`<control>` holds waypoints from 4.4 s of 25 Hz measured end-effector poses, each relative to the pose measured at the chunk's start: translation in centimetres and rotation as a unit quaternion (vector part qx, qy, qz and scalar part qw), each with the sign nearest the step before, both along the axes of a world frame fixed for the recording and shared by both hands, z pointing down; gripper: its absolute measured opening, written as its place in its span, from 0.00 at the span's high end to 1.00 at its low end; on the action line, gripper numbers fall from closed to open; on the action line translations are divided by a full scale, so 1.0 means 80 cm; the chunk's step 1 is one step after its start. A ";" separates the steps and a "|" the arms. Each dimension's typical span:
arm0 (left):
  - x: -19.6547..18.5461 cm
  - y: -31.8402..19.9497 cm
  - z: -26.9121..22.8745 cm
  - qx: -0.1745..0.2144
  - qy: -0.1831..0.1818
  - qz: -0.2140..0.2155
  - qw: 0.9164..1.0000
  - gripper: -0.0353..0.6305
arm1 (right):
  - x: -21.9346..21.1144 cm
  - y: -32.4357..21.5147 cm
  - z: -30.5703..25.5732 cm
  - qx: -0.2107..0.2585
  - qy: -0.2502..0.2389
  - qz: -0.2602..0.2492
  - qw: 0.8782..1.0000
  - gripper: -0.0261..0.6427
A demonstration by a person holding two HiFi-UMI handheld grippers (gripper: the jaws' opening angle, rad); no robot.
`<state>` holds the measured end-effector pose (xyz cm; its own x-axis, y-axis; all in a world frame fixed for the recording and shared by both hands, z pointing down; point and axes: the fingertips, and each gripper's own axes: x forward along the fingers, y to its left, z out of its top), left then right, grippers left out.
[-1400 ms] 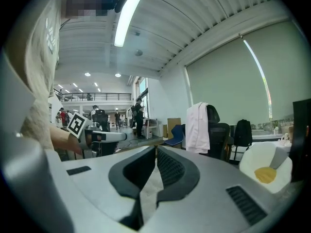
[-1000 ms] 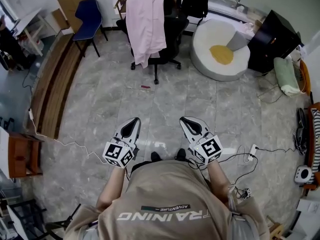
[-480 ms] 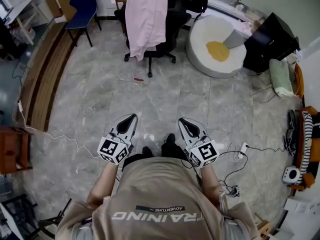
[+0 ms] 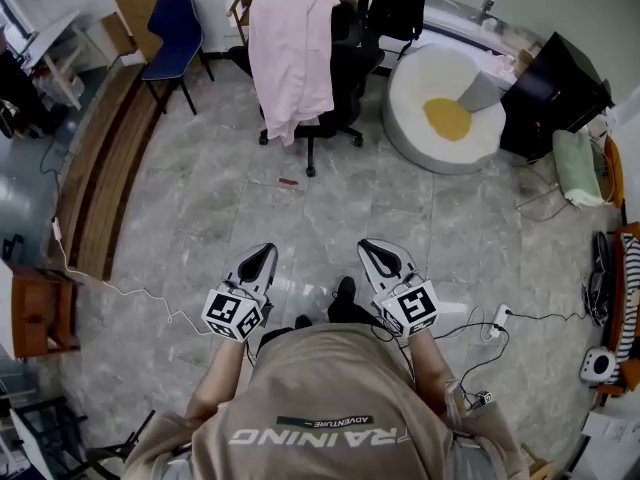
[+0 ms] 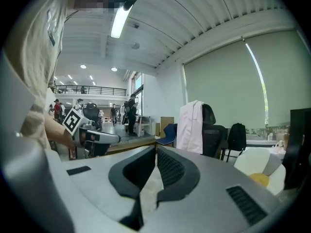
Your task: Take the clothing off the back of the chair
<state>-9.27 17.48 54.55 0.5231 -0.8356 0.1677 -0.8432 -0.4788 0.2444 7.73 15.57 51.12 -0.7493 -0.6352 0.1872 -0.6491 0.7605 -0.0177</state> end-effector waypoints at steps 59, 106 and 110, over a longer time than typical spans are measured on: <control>-0.024 -0.365 -0.027 0.019 -0.014 0.047 0.999 0.91 | -0.081 -0.342 0.004 0.007 0.056 -0.035 0.998 0.91; 0.012 -0.549 -0.025 0.006 0.005 -0.067 0.998 0.91 | -0.056 -0.568 0.014 0.018 0.065 -0.175 0.982 0.91; 0.007 -0.555 -0.022 0.003 0.000 -0.064 0.998 0.91 | -0.065 -0.579 0.005 0.027 0.060 -0.175 0.982 0.91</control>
